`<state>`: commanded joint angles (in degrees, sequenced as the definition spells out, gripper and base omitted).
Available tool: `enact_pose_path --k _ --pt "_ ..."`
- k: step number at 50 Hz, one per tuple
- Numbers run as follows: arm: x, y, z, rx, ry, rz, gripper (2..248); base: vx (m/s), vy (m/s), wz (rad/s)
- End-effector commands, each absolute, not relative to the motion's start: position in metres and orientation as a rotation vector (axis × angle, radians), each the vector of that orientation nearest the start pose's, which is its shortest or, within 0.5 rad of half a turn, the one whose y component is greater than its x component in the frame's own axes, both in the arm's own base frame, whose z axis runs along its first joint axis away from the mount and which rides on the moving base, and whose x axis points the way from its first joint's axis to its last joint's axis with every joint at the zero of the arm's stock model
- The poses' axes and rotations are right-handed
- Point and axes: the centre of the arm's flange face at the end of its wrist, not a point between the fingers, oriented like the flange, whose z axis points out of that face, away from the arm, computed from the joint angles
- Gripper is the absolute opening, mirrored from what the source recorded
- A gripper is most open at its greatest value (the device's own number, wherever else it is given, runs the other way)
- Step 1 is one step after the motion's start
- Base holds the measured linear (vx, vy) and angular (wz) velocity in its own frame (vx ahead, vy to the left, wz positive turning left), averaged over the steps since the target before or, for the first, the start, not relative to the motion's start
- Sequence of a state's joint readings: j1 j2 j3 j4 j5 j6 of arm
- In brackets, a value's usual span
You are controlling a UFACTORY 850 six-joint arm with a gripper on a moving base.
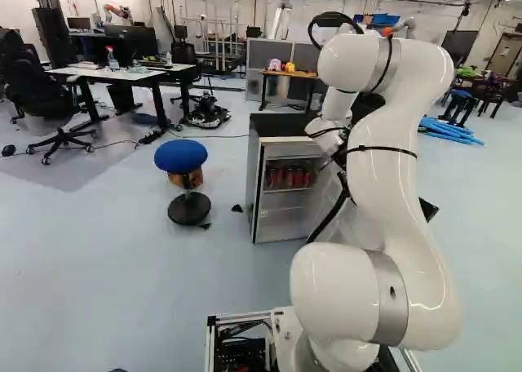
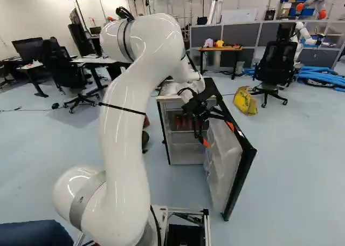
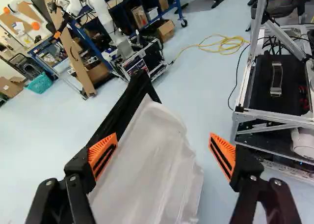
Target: Grab a drink from the fridge
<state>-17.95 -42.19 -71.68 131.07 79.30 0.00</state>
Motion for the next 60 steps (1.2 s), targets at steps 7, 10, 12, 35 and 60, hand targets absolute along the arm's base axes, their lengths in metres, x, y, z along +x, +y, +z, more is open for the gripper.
enact_pose_path --k 7,10,12,35,60 --pt "0.518 -0.255 0.316 0.237 -2.145 0.686 247 0.0 0.0 0.0" --pt "0.52 -0.263 0.318 0.222 -2.151 0.689 247 0.0 0.0 0.0" --pt "0.521 -0.269 0.319 0.212 -2.154 0.692 247 0.0 0.0 0.0" --pt "0.527 -0.327 0.327 0.129 -2.175 0.728 247 0.0 0.0 0.0" --pt "0.509 -0.319 0.328 0.266 -2.086 0.829 247 0.0 0.0 0.0"
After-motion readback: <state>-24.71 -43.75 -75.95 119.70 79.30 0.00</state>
